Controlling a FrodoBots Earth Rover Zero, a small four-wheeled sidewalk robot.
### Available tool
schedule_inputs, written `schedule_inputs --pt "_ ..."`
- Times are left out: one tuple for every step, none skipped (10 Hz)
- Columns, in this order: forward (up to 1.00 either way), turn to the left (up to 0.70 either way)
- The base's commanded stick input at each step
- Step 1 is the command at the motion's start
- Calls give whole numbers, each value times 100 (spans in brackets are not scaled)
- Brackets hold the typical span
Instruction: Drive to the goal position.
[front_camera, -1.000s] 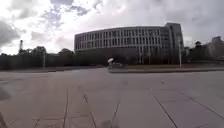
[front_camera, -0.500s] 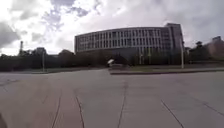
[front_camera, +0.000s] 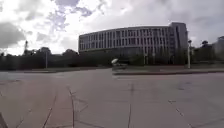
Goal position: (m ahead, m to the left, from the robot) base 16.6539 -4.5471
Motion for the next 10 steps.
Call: schedule_inputs --pt "70 35" --pt "70 35" --pt "70 35" --pt "70 35" --pt "70 19" --pt "70 0" --pt "70 0" --pt "70 0" --pt "70 0" --pt "70 0"
